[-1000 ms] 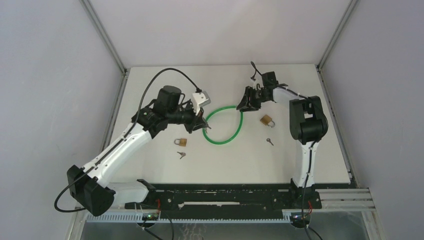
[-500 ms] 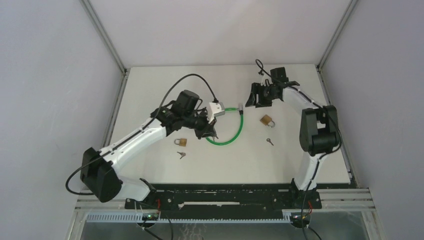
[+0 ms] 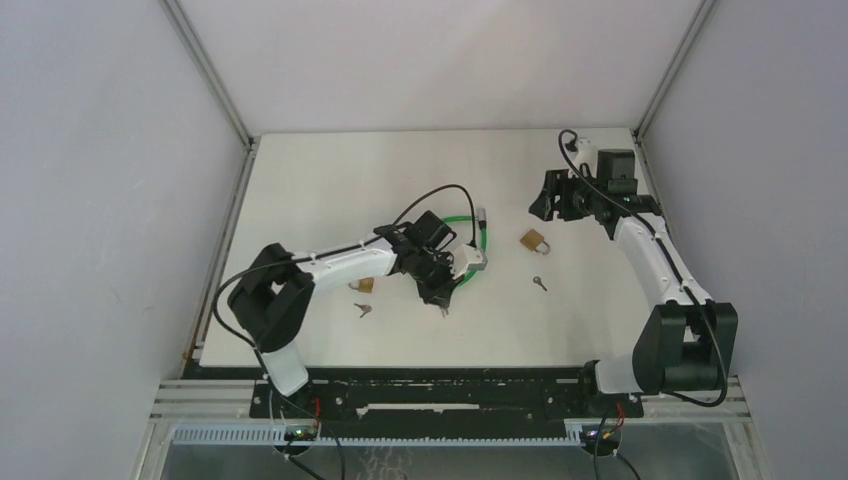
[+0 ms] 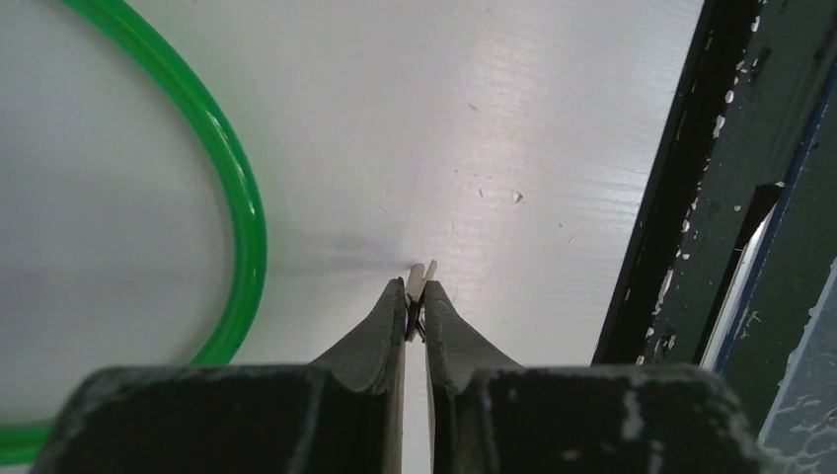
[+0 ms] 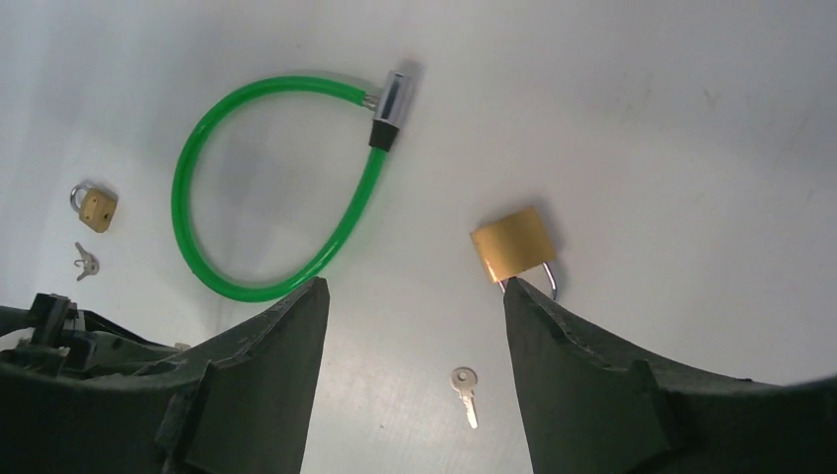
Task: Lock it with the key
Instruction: Place the key at the center of the board.
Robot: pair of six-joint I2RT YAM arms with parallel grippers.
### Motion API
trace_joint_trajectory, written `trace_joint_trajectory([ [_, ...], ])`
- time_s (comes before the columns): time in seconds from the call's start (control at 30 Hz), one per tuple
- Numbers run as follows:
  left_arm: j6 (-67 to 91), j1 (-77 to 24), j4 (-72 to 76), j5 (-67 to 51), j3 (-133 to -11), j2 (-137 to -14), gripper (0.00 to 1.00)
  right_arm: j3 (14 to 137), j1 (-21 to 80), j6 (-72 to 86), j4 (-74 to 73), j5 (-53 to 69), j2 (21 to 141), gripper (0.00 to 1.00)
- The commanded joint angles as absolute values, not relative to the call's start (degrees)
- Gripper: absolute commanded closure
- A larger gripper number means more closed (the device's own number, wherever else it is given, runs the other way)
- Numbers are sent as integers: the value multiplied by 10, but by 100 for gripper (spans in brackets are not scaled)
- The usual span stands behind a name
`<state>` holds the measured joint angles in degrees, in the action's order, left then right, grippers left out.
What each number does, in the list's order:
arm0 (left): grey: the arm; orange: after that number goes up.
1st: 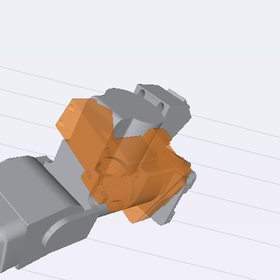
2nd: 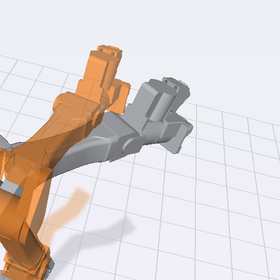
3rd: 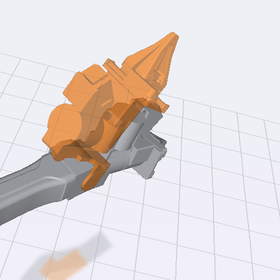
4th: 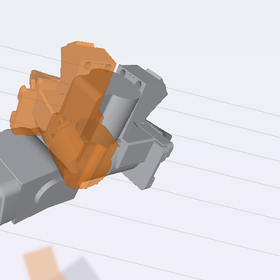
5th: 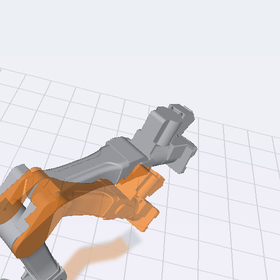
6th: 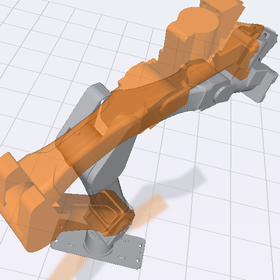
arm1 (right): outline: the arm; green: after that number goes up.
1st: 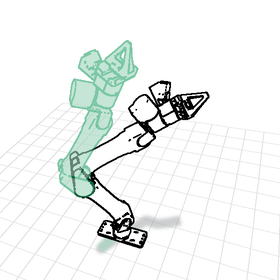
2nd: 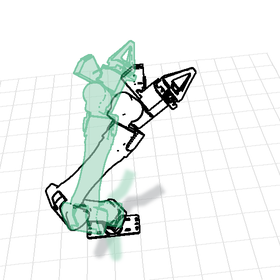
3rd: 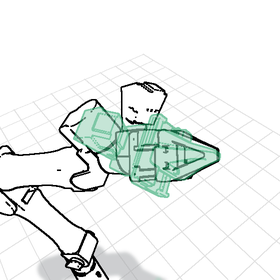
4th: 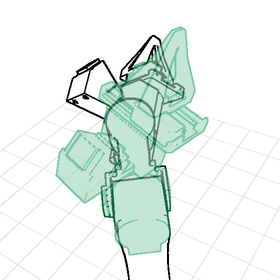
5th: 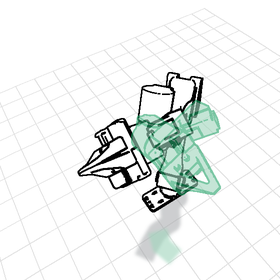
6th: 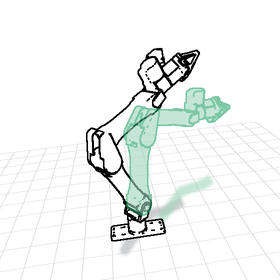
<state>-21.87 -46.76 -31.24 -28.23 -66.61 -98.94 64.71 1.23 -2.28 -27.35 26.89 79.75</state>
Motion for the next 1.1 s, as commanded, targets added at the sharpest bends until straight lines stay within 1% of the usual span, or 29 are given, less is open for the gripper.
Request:
trace_joint_trajectory([
  [0.0, -188, -474, -284, -306, -712, -1010, 87, 634, -16, -25, -222, 299, 785, 27],
  [0.13, -191, -479, -294, -294, -722, -1027, 80, 624, -36, -18, -213, 319, 790, 27],
  [0.27, -197, -479, -305, -277, -723, -1022, 68, 618, -43, -14, -206, 332, 786, 27],
  [0.33, -203, -478, -309, -265, -723, -1010, 61, 616, -45, -14, -203, 333, 783, 27],
  [0.57, -240, -472, -318, -195, -711, -933, 45, 612, -47, -25, -197, 318, 774, 26],
  [0.63, -241, -464, -319, -165, -710, -911, 38, 612, -48, -29, -195, 300, 768, 24],
  [0.67, -243, -458, -320, -149, -710, -899, 36, 613, -48, -33, -192, 291, 763, 22],
  [0.77, -248, -433, -309, -108, -700, -858, 32, 620, -48, -45, -195, 255, 750, 7],
  [0.83, -250, -420, -286, -74, -685, -828, 30, 629, -48, -57, -205, 227, 744, 1],
  [0.93, -243, -400, -236, -10, -657, -781, 27, 652, -53, -75, -237, 195, 742, 0],
  [1.07, -223, -370, -179, 54, -625, -733, 17, 659, -58, -81, -256, 140, 725, 0],
])
